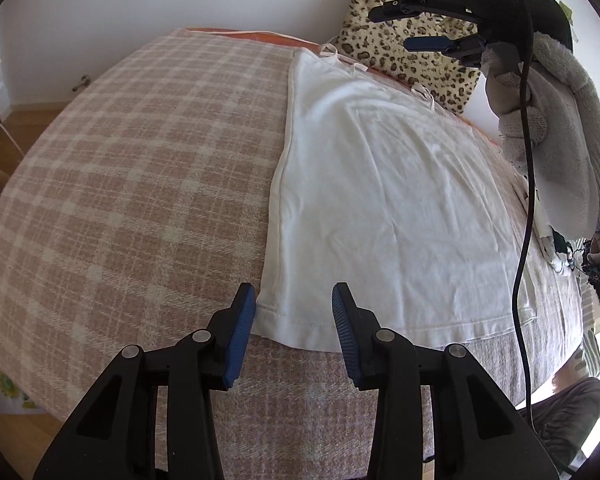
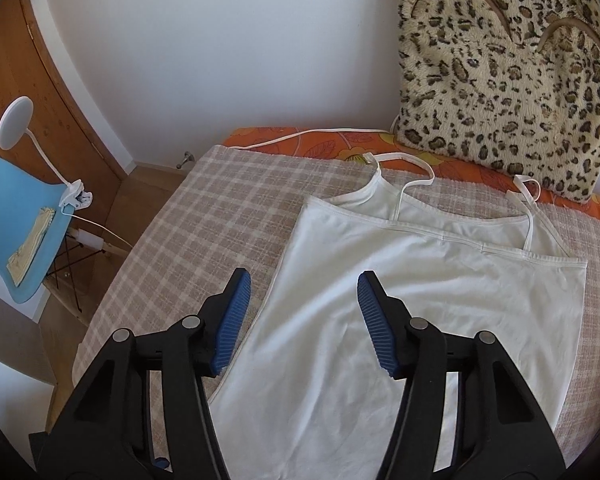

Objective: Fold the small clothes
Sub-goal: 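Close left gripper on the hem corner while right gripper closes on the neckline edge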

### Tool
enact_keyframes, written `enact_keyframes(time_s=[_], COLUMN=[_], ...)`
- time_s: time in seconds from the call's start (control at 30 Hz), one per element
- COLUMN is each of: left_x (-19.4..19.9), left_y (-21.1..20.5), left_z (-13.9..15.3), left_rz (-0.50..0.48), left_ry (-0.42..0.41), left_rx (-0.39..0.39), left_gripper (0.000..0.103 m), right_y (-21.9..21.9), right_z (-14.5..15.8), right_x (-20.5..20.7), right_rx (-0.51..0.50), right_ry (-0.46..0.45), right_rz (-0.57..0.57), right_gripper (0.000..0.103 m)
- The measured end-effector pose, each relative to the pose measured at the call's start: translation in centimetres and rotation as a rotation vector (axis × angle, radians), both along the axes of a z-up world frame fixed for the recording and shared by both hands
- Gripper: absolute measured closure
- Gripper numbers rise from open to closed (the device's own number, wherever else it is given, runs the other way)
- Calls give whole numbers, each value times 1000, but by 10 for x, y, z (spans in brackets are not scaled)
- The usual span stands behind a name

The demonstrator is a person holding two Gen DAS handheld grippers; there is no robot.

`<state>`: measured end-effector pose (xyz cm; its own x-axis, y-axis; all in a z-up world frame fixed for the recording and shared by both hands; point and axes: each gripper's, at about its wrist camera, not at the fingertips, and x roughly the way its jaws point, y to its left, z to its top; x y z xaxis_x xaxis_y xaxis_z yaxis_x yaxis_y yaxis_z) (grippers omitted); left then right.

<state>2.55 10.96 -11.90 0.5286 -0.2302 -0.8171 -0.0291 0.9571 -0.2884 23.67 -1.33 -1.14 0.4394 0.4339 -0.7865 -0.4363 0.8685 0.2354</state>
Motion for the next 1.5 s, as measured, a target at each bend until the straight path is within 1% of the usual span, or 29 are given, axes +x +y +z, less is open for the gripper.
enact_keyframes(time_s=[0.13, 0.23, 0.37, 0.47, 0.83, 0.9, 1.0, 1.17, 1.37, 1.5], left_x=[2, 2, 4, 5, 6, 6, 7, 7, 6, 5], left_y=[-1, 0, 3, 4, 3, 3, 3, 7, 12, 13], left_z=[2, 2, -1, -2, -8, -9, -10, -12, -13, -13], left_rz=[-1, -2, 4, 7, 1, -1, 0, 6, 15, 16], left_ry=[-9, -14, -7, -6, 10, 13, 15, 17, 21, 23], left_rx=[4, 3, -8, -7, -3, -4, -14, -35, -73, -85], left_gripper=[66, 70, 72, 73, 74, 76, 78, 82, 84, 84], right_y=[18, 28, 41, 51, 80, 85, 90, 93, 98, 107], right_z=[-5, -10, -17, -22, -45, -49, -55, -64, -81, -92], right_x=[12, 21, 31, 37, 63, 67, 75, 89, 105, 112], right_rx=[-16, -14, -31, -44, -105, -116, -136, -134, -166, -205], right_ry=[7, 27, 43, 52, 72, 75, 77, 106, 145, 152], right_rz=[14, 22, 32, 45, 49, 53, 54, 50, 43, 38], right_gripper=[46, 46, 52, 54, 57, 57, 60, 61, 66, 67])
